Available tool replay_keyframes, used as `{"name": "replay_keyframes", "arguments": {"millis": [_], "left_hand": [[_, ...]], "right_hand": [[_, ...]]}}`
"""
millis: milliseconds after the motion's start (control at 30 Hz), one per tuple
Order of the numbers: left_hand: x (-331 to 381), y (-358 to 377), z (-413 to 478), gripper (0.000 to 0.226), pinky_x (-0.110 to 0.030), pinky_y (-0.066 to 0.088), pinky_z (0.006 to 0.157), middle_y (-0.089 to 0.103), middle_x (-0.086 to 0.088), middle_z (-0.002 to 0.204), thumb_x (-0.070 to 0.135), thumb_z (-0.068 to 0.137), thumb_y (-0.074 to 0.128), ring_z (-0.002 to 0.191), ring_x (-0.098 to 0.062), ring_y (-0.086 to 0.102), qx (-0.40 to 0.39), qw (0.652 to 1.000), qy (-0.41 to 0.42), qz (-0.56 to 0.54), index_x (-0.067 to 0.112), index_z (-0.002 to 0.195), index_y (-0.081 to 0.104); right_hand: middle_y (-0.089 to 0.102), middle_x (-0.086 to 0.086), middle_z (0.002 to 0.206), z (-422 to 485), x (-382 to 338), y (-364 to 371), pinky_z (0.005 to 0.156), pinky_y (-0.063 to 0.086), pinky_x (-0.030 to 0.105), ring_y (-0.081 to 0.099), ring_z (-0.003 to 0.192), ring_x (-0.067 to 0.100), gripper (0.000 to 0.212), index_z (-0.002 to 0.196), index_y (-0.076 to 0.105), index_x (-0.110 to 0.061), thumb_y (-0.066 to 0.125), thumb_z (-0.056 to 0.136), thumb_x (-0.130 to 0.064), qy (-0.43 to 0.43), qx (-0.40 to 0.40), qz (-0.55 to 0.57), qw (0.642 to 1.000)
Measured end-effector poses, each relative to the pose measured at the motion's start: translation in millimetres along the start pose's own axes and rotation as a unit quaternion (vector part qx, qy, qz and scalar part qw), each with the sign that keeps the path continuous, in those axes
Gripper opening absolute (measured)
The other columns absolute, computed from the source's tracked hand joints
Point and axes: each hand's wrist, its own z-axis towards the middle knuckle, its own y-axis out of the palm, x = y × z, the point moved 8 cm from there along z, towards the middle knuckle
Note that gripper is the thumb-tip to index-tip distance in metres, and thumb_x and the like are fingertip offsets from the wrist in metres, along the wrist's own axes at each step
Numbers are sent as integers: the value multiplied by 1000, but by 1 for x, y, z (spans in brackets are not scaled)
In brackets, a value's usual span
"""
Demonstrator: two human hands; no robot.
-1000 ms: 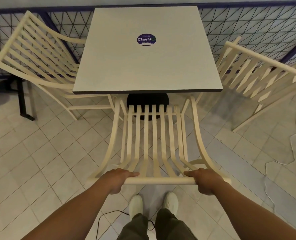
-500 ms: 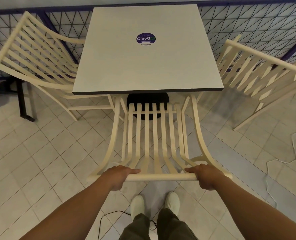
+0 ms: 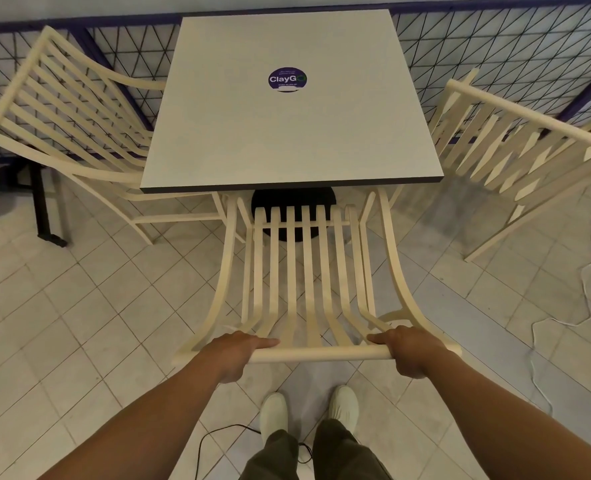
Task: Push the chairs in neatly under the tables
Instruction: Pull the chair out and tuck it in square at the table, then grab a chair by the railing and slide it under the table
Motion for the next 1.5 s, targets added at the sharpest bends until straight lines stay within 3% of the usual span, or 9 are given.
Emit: {"name": "replay_keyframes", "arguments": {"millis": [500,633,767,967,1067,1200,1367,1433,1500], "left_hand": [[1,-5,-6,97,-30,47,79,47,0,141,-7,90,57,110,-21,58,0,999,-1,33,55,153,16],[2,-6,-12,86,-34,48,88,45,1,148,19,92,61,119,-22,56,7,1000,0,18,50,156,12],[15,-5,-21,88,-38,45,99,36,5,158,48,90,62,133,-22,47,13,999,27,15,40,159,9],[63,-10,-31,91,-43,39,107,26,2,163,55,91,57,141,-23,36,46,992,117,33,26,161,6],[87,-13,-35,93,-47,44,103,28,-2,160,58,89,57,136,-25,41,52,986,140,75,19,159,8],[118,-16,-51,78,-46,46,102,34,-6,154,52,92,56,133,-28,43,79,974,184,106,13,153,27],[156,-1,-68,53,-46,45,99,52,-9,135,43,93,54,121,-30,52,145,932,288,167,9,134,52],[169,18,-64,56,-46,47,99,53,-8,136,44,92,55,123,-31,53,78,940,287,168,14,138,51],[179,39,-55,68,-42,42,107,44,-7,151,47,93,57,135,-29,45,-36,953,244,179,18,152,38]], "right_hand": [[59,-1,130,1,0,0,98,50,35,60,111,19,74,149,36,-41,65,89,-9,1,-5,-8,1000],[61,-3,128,-4,-2,-2,95,52,36,61,108,18,64,145,40,-43,62,91,-17,6,3,1,1000],[58,-6,134,-22,-15,-9,100,46,37,58,117,18,54,146,40,-38,56,94,-40,3,47,-7,999],[53,-3,143,-55,-35,-12,114,31,40,48,130,21,56,146,42,-29,55,94,-44,22,159,43,986],[45,0,152,-74,-40,-4,119,22,41,36,142,22,56,147,43,-24,55,96,-41,21,205,92,974],[41,-1,155,-102,-40,19,112,39,41,34,145,19,55,147,46,-24,55,96,-44,57,252,165,952],[58,1,140,-117,-34,65,105,46,41,54,127,23,57,144,49,-24,54,94,-50,101,179,249,946],[54,3,144,-120,-29,90,108,41,41,49,130,24,60,145,47,-24,54,93,-53,119,112,265,950],[47,3,149,-126,-21,115,112,35,40,42,136,24,63,146,45,-23,53,94,-56,126,56,285,949]]}}
